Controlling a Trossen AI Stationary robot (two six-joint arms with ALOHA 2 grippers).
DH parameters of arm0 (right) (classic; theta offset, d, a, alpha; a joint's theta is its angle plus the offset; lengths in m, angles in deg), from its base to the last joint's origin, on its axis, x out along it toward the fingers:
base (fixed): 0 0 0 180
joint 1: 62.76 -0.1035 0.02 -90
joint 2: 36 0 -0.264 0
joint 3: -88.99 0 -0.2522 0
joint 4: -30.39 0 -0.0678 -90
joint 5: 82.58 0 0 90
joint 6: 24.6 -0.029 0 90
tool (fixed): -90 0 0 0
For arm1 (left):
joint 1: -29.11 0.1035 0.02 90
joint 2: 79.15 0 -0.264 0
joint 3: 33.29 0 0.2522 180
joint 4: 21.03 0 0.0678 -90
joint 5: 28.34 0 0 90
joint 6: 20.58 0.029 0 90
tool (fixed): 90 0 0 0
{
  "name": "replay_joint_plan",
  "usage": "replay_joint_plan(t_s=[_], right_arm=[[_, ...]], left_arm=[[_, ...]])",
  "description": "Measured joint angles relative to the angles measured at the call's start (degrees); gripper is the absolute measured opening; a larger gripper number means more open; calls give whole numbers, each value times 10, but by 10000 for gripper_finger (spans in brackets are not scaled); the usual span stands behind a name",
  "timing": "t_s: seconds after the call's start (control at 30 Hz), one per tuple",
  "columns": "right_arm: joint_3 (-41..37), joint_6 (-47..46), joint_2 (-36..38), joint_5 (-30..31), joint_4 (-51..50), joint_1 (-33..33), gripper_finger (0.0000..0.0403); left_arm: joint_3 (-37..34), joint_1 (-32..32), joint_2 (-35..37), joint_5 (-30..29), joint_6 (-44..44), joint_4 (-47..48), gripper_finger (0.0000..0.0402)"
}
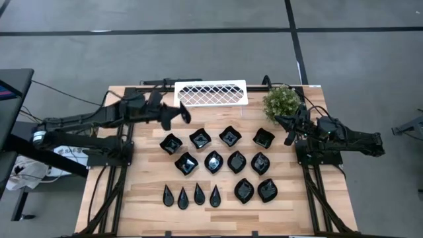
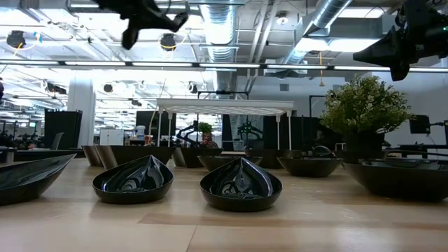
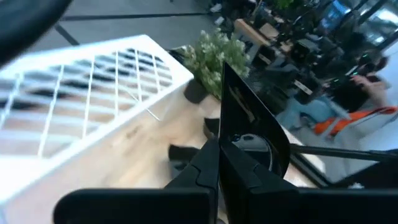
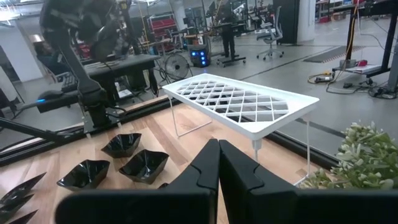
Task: Pick & Place Mini shaped plates
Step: Put the black drop-shaped plate on the shelf
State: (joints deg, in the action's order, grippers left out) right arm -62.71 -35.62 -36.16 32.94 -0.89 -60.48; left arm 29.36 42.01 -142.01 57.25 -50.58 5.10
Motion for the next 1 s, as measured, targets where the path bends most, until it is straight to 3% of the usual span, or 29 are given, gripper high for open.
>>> replay_joint_plan(t_s=[0.23,0.5,0.83,1.0], right_arm=[[0,9,0,0,0,0,1],[0,11,0,0,0,0,1],[0,10,0,0,0,0,1],[0,10,0,0,0,0,1]], left_arm=[[135,36,-107,-1,43,93,4],[256,78,-181,-2,45,194,4],[315,154,-243,5,63,259,4],[316,207,-277,54,61,291,4]])
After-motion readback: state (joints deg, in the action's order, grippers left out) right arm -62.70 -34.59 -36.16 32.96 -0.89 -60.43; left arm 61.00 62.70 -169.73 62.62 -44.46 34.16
